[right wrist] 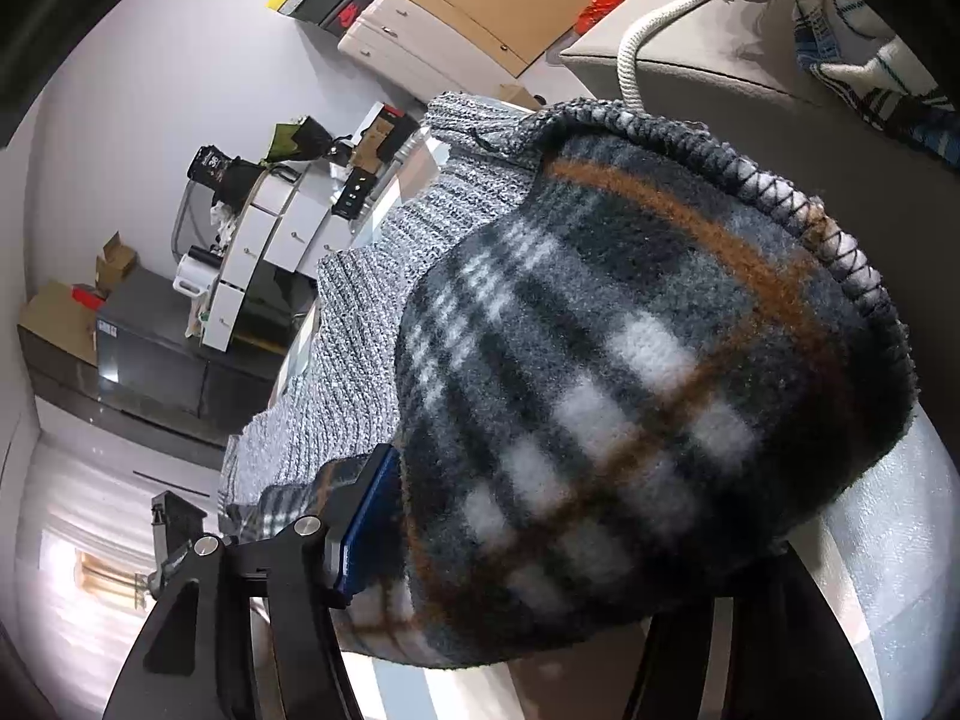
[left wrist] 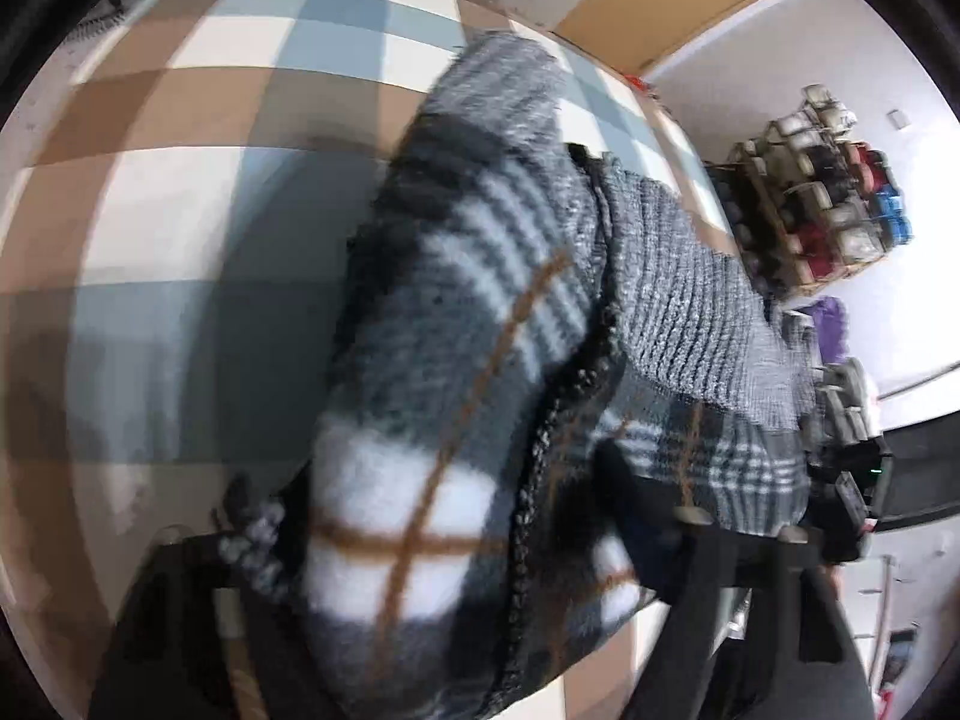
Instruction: Fold large clothes
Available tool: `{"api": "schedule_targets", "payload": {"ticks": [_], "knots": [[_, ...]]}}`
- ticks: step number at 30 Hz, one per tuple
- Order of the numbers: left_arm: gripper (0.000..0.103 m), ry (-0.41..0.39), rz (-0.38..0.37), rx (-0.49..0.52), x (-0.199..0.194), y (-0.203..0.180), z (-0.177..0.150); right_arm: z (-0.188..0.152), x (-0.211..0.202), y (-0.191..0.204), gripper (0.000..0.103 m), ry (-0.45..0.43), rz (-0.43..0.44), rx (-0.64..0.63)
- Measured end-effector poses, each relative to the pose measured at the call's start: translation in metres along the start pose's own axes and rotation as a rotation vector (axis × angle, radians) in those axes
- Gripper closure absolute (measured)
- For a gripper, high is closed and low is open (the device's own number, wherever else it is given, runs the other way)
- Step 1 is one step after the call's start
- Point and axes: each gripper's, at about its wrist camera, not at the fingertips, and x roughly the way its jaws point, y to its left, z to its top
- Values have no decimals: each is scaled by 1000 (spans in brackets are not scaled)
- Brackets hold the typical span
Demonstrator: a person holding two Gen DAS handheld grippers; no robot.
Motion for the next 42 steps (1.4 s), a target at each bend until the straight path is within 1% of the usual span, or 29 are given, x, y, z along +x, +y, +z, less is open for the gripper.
{"api": "schedule_targets", "payload": {"ticks": [2, 4, 6, 7, 10, 13, 14, 18, 19, 20, 22, 23, 24, 25, 26, 28, 30, 31, 32, 33, 34, 35, 36, 37, 38, 39, 40, 41, 42], "knots": [[64, -10, -19, -20, -2, 2, -5, 0, 1, -1, 42, 1, 5, 2], [66, -23, -30, -36, -4, 3, -13, 1, 1, -3, 57, 3, 15, 11], [66, -25, -43, -50, -4, 4, -24, 3, 3, -8, 66, 14, 31, 33], [66, -22, -48, -56, -5, 8, -26, 3, 3, -8, 67, 18, 28, 33], [67, -26, -75, -72, -14, 15, -44, -3, 2, 4, 69, 20, -28, -28], [67, -20, -89, -89, -27, 29, -59, -19, -1, 14, 69, 50, -48, -65], [67, -11, -91, -95, -35, 36, -68, -23, -2, 15, 69, 61, -43, -69], [67, 28, -67, -60, -59, 50, -88, -56, -9, 13, 69, 171, 56, -44], [67, 32, -44, -38, -64, 49, -91, -59, -9, 11, 68, 194, 74, -28], [67, 35, -25, -16, -69, 47, -91, -65, -8, 8, 64, 253, 112, -1], [67, 19, 22, 32, -87, 40, -91, -69, -6, 6, 55, 368, 145, 7], [67, 10, 28, 56, -96, 34, -90, -69, -9, 7, 38, 405, 145, -2], [67, 4, 36, 73, -101, 29, -91, -69, -18, 10, 24, 412, 126, -26], [67, -10, 67, 106, -113, 20, -90, -67, -25, 14, 20, 406, 108, -52], [67, -26, 87, 123, -122, 13, -89, -64, -40, 22, 17, 396, 67, -114], [67, -54, 91, 150, -136, 0, -89, -59, -64, 38, 17, 381, 2, -219], [67, -85, 83, 208, -153, -24, -86, -54, -87, 63, 16, 320, -74, -387], [66, -96, 53, 262, -159, -39, -86, -50, -97, 77, 16, 277, -116, -481], [64, -84, -12, 346, -161, -69, -83, -49, -104, 92, 15, 233, -156, -583], [55, -76, -36, 406, -162, -87, -84, -46, -108, 105, 13, 190, -192, -690], [41, -83, -40, 445, -160, -105, -83, -44, -109, 119, 12, 150, -222, -786], [31, -106, -48, 515, -152, -139, -77, -44, -107, 130, 10, 112, -250, -857], [15, -114, -55, 548, -147, -152, -76, -40, -102, 136, 9, 83, -279, -891], [13, -102, -66, 607, -127, -182, -67, -37, -99, 137, 9, 71, -294, -886], [13, -59, -61, 651, -106, -201, -60, -33, -93, 137, 9, 66, -275, -837], [13, -9, -43, 689, -84, -215, -56, -29, -88, 136, 9, 67, -225, -769], [13, 41, -7, 716, -58, -229, -50, -29, -87, 130, 9, 62, -161, -696], [13, 82, 48, 735, -34, -238, -47, -34, -91, 121, 9, 32, -99, -626], [13, 117, 97, 749, -11, -244, -41, -44, -99, 115, 9, -28, -1, -572]]}}
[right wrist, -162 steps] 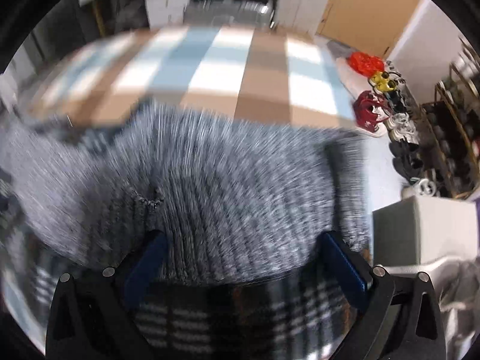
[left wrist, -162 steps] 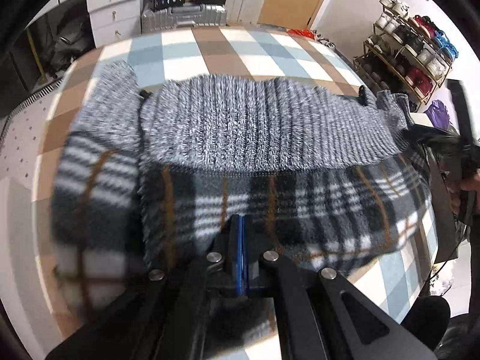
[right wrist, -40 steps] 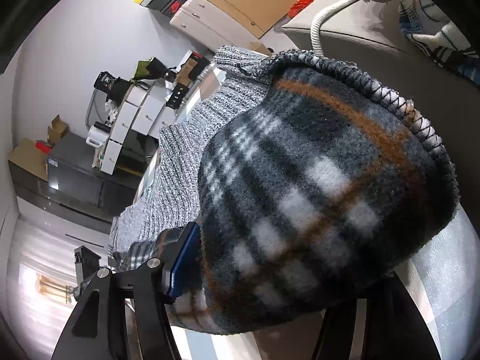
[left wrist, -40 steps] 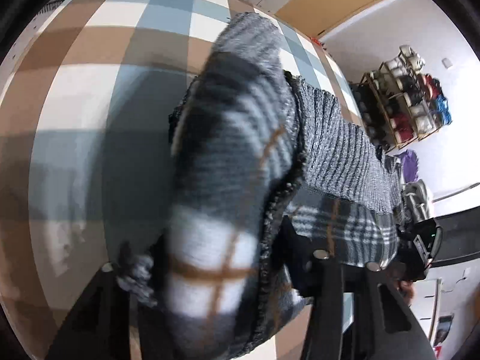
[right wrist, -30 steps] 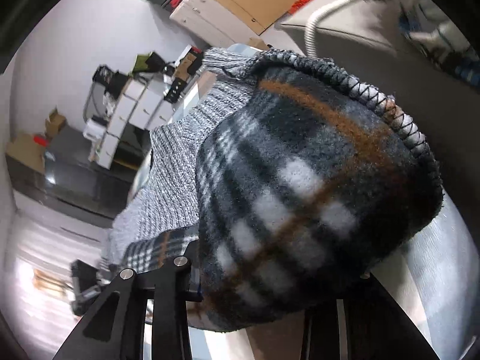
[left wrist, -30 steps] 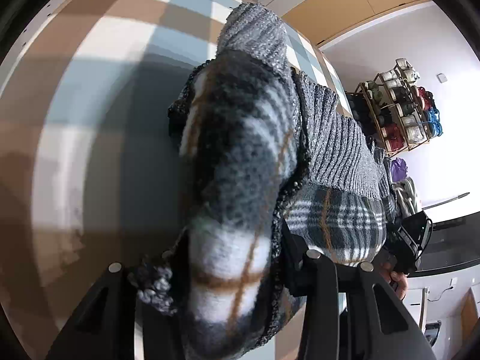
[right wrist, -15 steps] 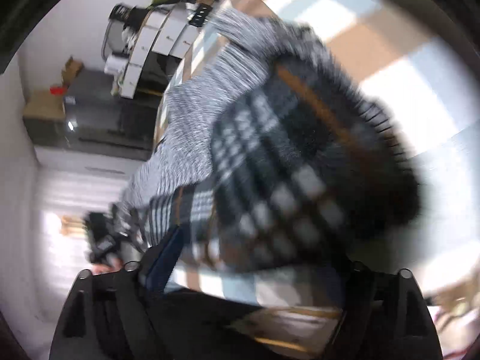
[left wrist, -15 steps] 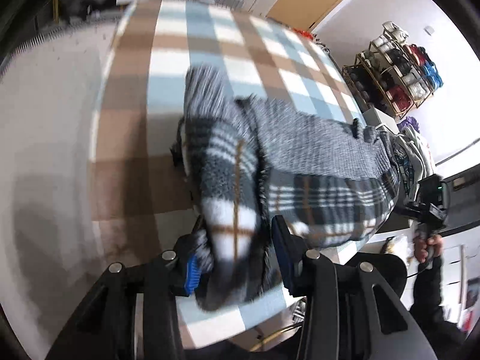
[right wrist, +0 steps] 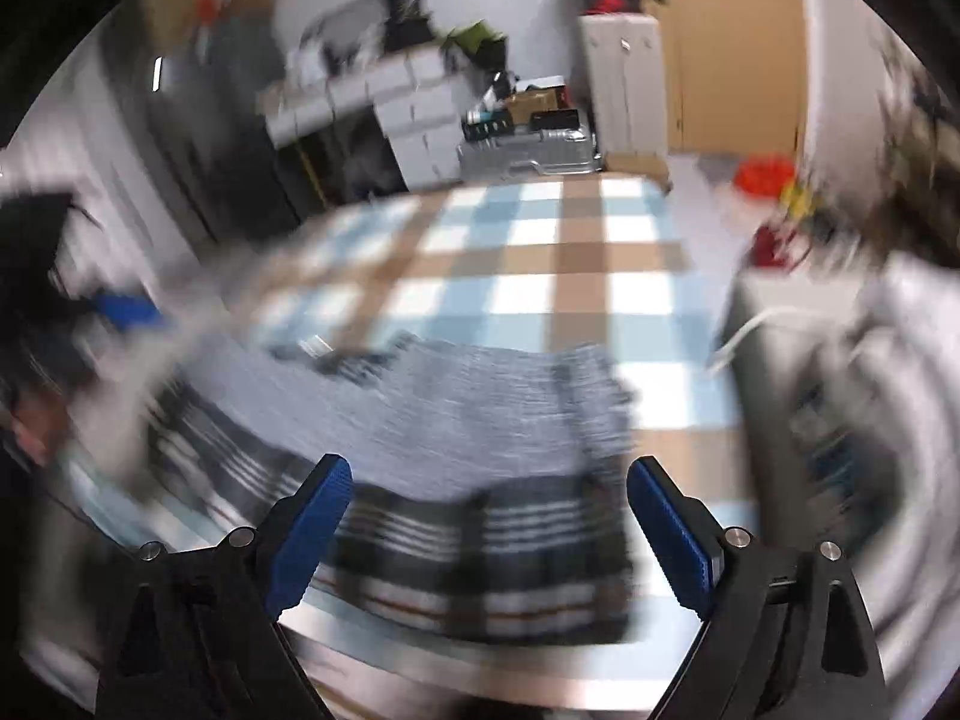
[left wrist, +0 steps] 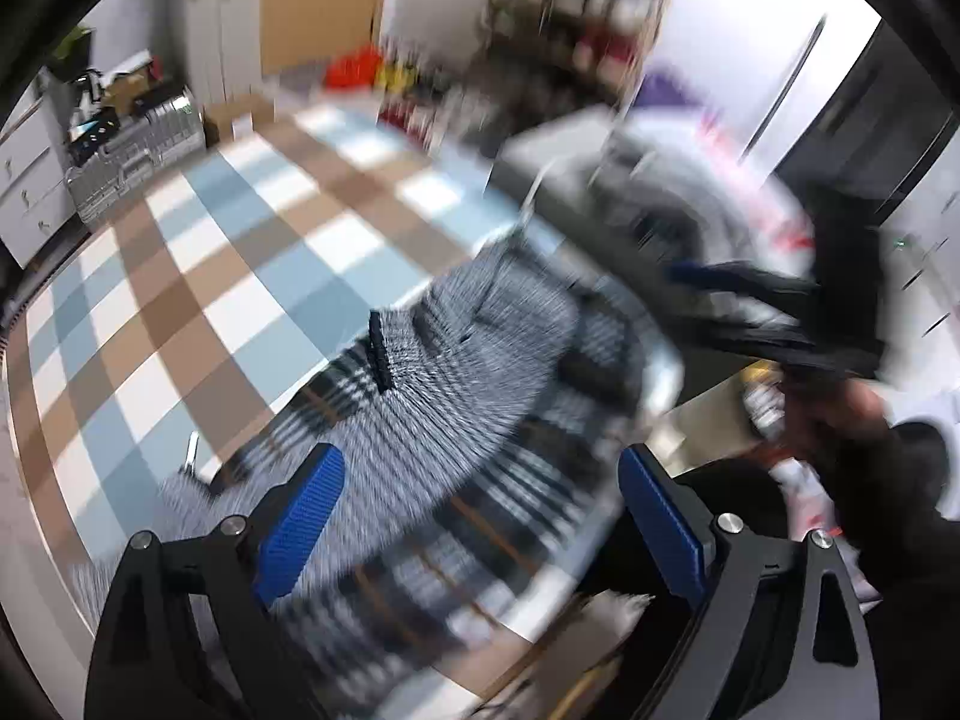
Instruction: Fold large clothes
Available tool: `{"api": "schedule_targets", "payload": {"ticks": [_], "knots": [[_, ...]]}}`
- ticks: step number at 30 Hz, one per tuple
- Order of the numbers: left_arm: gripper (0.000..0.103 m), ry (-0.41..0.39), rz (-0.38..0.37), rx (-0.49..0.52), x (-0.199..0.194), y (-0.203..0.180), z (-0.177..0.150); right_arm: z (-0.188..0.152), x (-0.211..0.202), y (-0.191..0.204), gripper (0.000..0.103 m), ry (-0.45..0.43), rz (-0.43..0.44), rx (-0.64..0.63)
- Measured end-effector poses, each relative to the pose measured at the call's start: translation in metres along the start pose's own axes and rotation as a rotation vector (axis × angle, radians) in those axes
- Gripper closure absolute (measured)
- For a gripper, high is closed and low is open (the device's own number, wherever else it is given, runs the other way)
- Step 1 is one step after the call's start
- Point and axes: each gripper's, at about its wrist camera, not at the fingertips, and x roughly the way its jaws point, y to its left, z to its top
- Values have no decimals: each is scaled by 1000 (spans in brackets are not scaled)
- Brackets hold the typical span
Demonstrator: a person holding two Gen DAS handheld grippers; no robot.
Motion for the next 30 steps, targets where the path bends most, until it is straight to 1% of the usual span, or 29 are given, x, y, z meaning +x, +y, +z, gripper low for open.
{"api": "schedule_targets", "payload": {"ticks": [2, 3, 4, 5, 6, 7, 8, 10, 12, 14, 15, 16, 17, 20, 23, 27, 29, 30], "knots": [[13, 93, 80, 28, 34, 0, 6, -19, -17, 3, 8, -151, 224, 24], [13, 134, 134, 44, 52, 1, 13, -32, -23, 3, 3, -210, 275, 30], [13, 166, 169, 64, 63, 1, 15, -43, -27, 3, 0, -267, 292, 36], [13, 192, 186, 92, 71, 1, 14, -54, -28, 2, 0, -310, 313, 36], [13, 207, 203, 117, 77, -3, 13, -60, -27, 0, 0, -316, 322, 29], [13, 221, 223, 140, 83, -6, 9, -60, -25, 1, 0, -282, 295, 20], [13, 241, 227, 160, 90, -7, 8, -58, -25, 1, 0, -268, 283, 15], [13, 263, 241, 178, 97, -8, 6, -60, -31, -6, 0, -317, 313, 23], [14, 286, 248, 205, 107, -13, 1, -57, -30, -12, 0, -312, 321, 40], [27, 290, 267, 262, 114, -25, -2, -57, -29, -19, 0, -297, 343, 66], [50, 284, 291, 294, 112, -33, -3, -59, -30, -19, 0, -289, 346, 76], [87, 289, 317, 318, 113, -36, -6, -61, -32, -19, 0, -284, 354, 80], [98, 307, 311, 314, 114, -37, -6, -63, -36, -17, 0, -283, 359, 79], [98, 329, 261, 222, 113, -27, -6, -63, -40, -12, 0, -293, 365, 63], [99, 293, 262, 198, 108, -23, -4, -64, -40, -7, 0, -291, 361, 44], [99, 234, 318, 191, 97, -26, -4, -64, -38, -7, 0, -283, 352, 44], [99, 190, 344, 184, 86, -29, -2, -64, -39, -11, 0, -288, 343, 62], [99, 180, 355, 179, 83, -29, 0, -63, -39, -13, 0, -289, 344, 75]]}}
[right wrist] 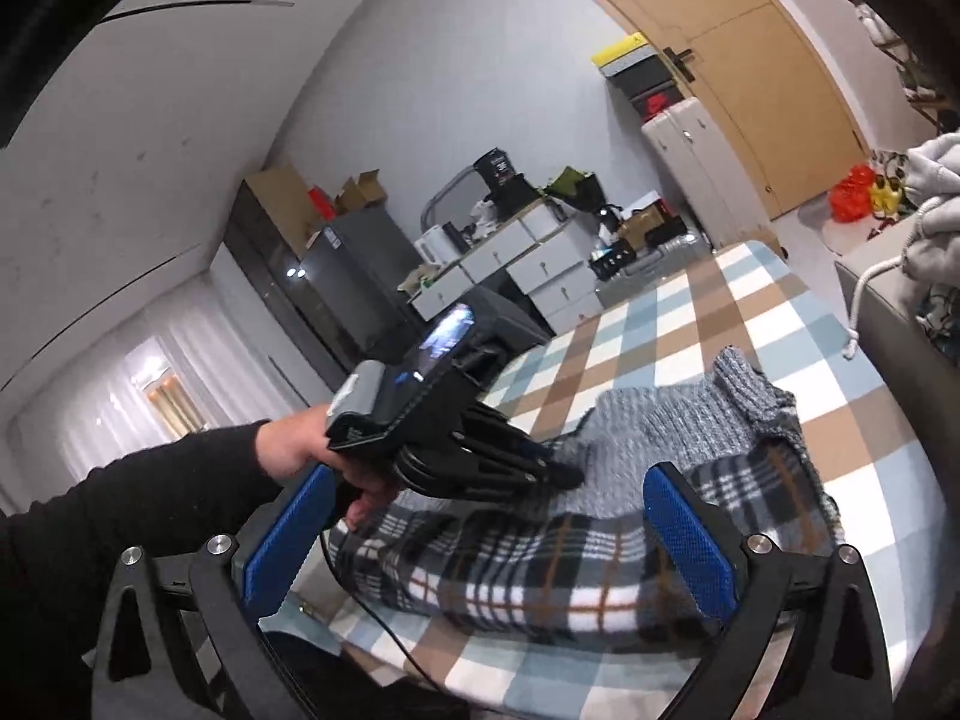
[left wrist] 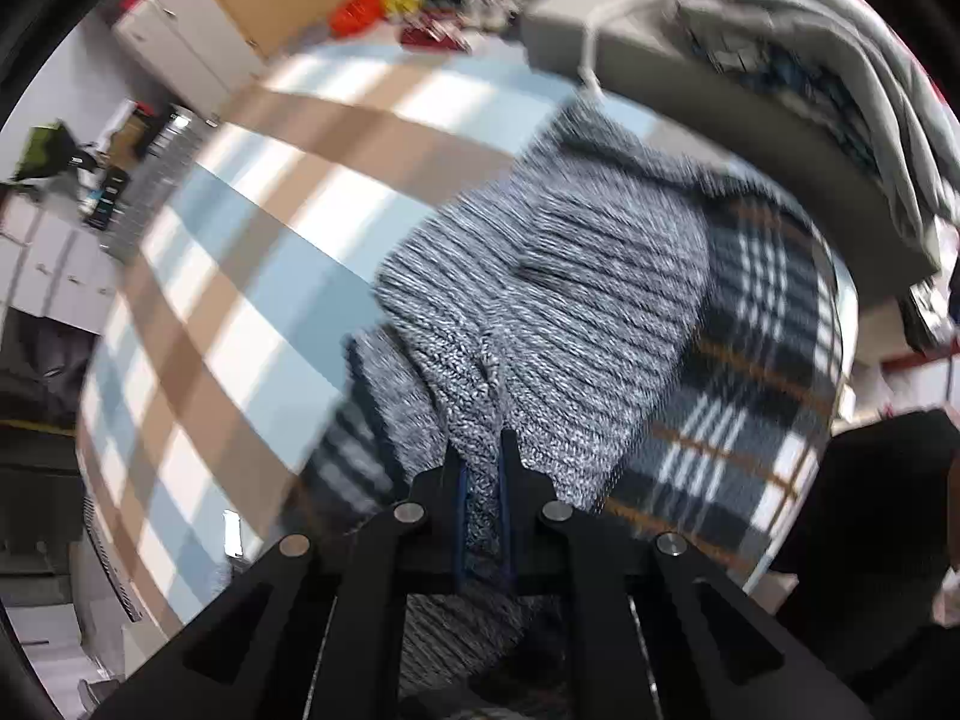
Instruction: Fold large clothes
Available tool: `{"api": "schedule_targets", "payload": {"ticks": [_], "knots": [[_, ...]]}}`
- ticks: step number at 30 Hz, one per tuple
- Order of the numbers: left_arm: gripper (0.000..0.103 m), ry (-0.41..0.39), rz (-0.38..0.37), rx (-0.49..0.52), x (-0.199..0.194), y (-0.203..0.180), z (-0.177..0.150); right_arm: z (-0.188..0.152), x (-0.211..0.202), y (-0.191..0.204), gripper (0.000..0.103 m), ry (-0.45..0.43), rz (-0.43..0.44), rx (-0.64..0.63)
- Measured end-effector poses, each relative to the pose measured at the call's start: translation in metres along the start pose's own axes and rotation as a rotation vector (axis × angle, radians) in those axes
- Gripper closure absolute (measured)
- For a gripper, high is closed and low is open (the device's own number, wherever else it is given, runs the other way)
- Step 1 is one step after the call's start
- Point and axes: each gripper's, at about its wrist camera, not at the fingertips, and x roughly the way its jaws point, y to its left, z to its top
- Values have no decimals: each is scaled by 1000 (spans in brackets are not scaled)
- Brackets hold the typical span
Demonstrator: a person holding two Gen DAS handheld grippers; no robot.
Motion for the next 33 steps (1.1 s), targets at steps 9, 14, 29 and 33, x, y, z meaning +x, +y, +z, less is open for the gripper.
{"api": "schedule_targets", "payload": {"ticks": [9, 14, 29, 33], "knots": [[99, -103, 38, -90, -27, 21, 15, 4, -12, -19, 0, -42, -4, 99], [96, -103, 44, -59, 6, 26, 16, 4, -15, -22, 0, -40, -17, 119], [57, -90, -72, -149, -27, 85, -43, -3, 7, -13, 0, 71, -95, 88], [57, -20, -95, -124, 1, 81, -56, -7, 14, -5, 0, 95, -108, 48]]}}
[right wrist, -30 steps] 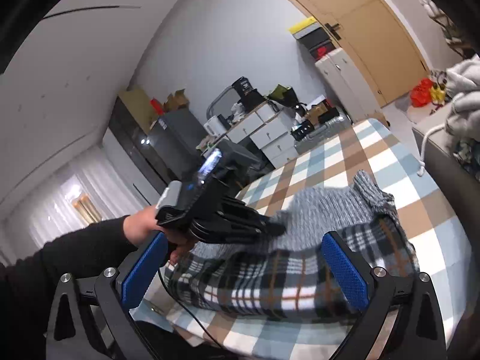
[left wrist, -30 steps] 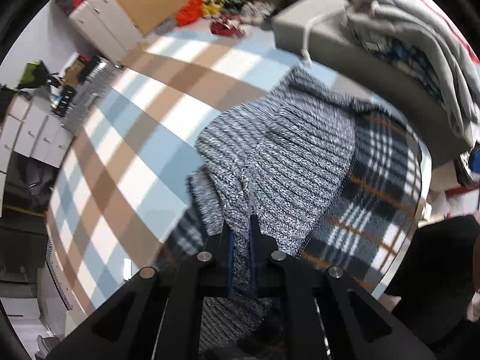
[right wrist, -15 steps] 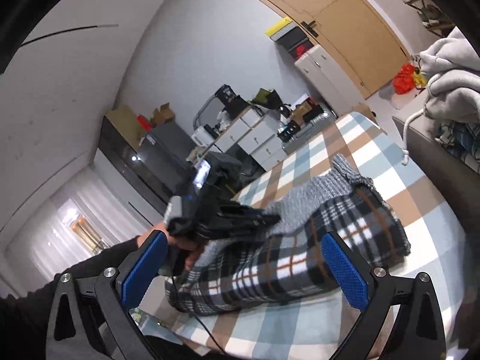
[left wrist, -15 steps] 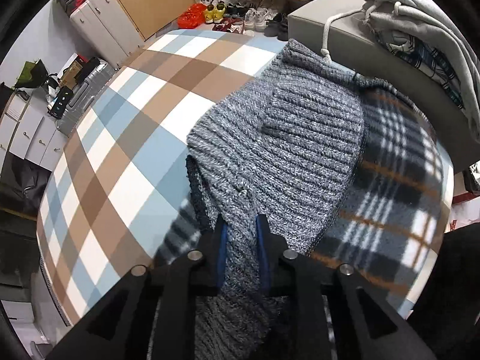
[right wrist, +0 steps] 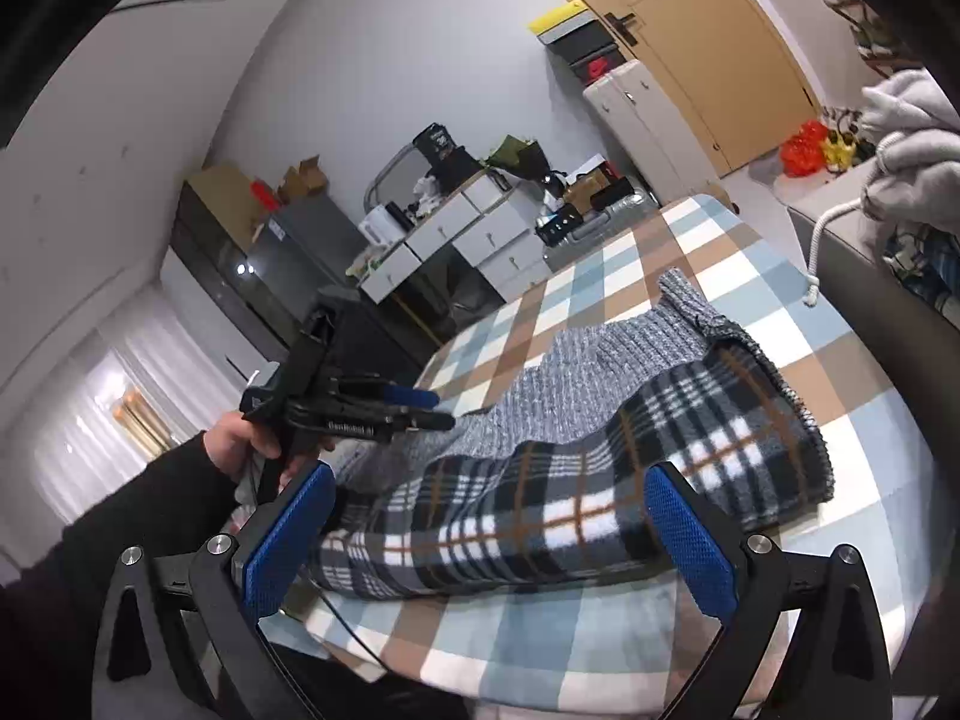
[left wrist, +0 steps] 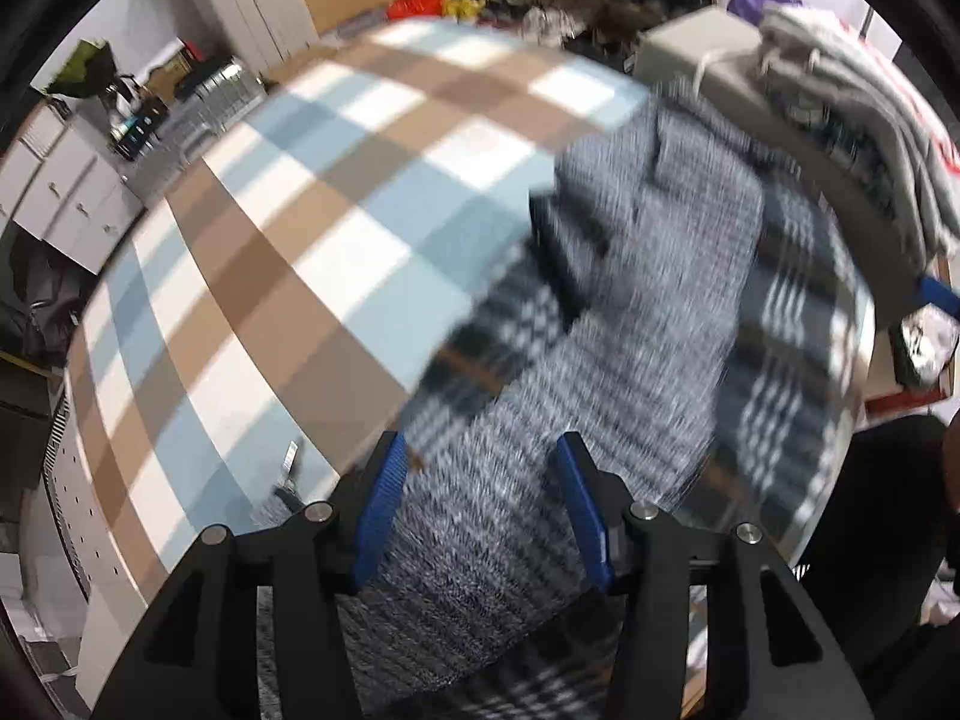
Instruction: Fold large clothes
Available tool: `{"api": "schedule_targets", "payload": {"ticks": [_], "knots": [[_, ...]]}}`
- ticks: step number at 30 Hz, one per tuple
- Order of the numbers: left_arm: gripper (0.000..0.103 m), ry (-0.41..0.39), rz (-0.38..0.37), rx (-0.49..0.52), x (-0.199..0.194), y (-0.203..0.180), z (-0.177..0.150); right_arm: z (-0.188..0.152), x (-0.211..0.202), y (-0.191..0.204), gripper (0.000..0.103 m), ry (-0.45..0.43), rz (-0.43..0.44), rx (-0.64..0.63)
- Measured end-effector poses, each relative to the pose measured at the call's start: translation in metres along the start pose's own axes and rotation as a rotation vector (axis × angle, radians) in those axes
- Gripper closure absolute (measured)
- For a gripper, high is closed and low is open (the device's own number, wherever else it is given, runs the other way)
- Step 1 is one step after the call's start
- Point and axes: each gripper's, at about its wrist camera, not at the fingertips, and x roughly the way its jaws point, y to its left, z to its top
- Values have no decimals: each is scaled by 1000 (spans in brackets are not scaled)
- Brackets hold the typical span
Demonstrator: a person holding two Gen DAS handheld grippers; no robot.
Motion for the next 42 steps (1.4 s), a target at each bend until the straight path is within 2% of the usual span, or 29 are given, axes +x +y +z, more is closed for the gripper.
{"api": "schedule_targets", "payload": {"ticks": [6, 7, 9, 10, 11, 14, 17, 19, 21, 22, 25, 29, 31, 35, 37, 39, 41, 42], "knots": [[59, -13, 18, 1, 6, -2, -3, -3, 5, 4, 0, 21, -26, -35], [70, -12, 21, 5, 5, -2, -3, -3, 6, 4, 0, 23, -26, -32], [82, 4, 35, -2, 2, 0, -4, -3, 7, 2, 0, 26, -30, -26], [94, 1, 42, -27, -2, 2, -3, -3, 8, 2, 0, 27, -29, -24], [99, 2, 32, -62, -5, 6, -4, -3, 8, 2, 0, 28, -27, -23], [102, 21, 19, -79, -6, 8, -6, -2, 8, 2, 0, 31, -30, -24], [102, 3, 74, -69, -8, 4, -6, -2, 10, 1, 0, 36, -32, -22], [103, -45, 126, -55, -13, -3, -5, -3, 9, 1, 0, 36, -33, -21], [103, -135, 204, -18, -25, -11, -3, -3, 9, 1, 0, 35, -33, -19], [103, -132, 194, -14, -27, -11, 0, -3, 10, 0, 0, 35, -33, -15], [103, -108, 208, -121, -24, 12, 6, -3, 11, -2, 0, 38, -33, -3], [103, -71, 224, -170, 0, 27, -2, -4, 10, -5, 0, 38, -37, 6], [102, -37, 239, -143, 16, 21, -8, -4, 10, -5, 0, 39, -41, 8], [100, -93, 299, -94, 10, 11, -13, -6, 20, -9, 0, 83, -80, 25], [100, -123, 277, -135, -8, 14, -15, -8, 27, -12, 0, 115, -102, 33], [98, -182, 201, -214, -36, 19, -21, -10, 31, -12, 0, 135, -116, 27], [85, -230, 148, -279, -66, 21, -36, -11, 34, -7, 0, 141, -126, 9], [64, -248, 145, -309, -78, 20, -46, -12, 36, -5, 0, 144, -127, -2]]}}
